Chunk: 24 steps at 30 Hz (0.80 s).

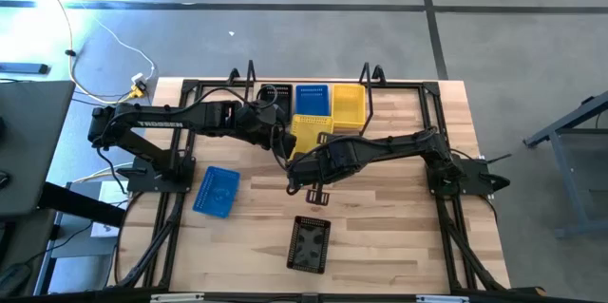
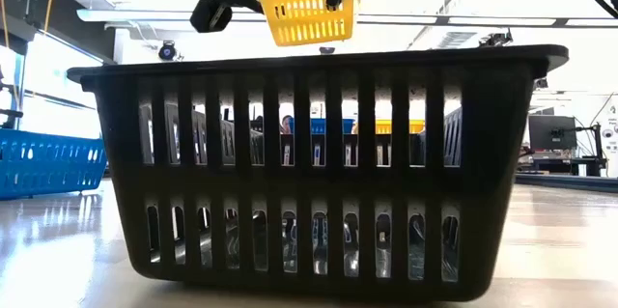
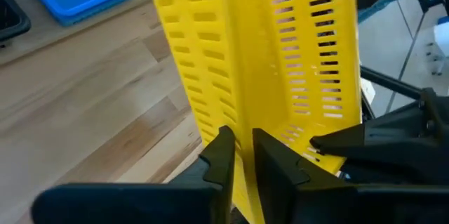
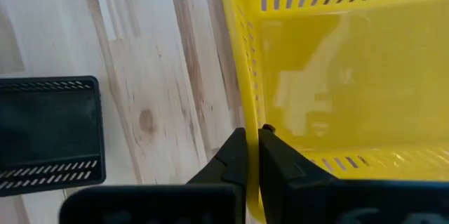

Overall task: Stack baskets on shelf by color
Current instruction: Stack the yellow bin on top of the yellow bin on the shelf

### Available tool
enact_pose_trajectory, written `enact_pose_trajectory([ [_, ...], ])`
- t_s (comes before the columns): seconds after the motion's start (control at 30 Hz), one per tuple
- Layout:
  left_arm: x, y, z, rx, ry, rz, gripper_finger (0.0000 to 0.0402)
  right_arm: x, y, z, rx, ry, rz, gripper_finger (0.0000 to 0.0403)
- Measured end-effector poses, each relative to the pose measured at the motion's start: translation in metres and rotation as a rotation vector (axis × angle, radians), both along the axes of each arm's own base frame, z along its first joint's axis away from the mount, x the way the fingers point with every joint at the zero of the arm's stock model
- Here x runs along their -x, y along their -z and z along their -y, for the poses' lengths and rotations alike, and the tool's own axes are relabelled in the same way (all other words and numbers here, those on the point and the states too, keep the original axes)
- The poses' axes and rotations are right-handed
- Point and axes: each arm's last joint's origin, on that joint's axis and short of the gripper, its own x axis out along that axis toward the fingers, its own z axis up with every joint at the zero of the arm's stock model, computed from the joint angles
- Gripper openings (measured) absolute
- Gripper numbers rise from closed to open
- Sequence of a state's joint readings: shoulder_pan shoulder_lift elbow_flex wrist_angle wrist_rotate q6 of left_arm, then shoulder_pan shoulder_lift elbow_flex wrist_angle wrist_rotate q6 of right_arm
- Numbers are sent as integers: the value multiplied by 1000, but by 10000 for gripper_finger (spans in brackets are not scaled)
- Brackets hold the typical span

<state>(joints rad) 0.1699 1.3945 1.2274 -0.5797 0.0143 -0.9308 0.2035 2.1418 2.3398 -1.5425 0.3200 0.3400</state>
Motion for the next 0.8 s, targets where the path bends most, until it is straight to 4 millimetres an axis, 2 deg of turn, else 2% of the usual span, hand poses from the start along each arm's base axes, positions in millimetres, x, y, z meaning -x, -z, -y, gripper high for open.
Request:
enact_pose_trajectory([
  [0.53, 3, 3, 1, -91, 124, -59, 141, 2, 0, -6, -69, 172, 35, 0],
  [0.8, 9, -2, -6, -166, 181, -48, 160, 5, 1, -10, -96, 185, 20, 0],
])
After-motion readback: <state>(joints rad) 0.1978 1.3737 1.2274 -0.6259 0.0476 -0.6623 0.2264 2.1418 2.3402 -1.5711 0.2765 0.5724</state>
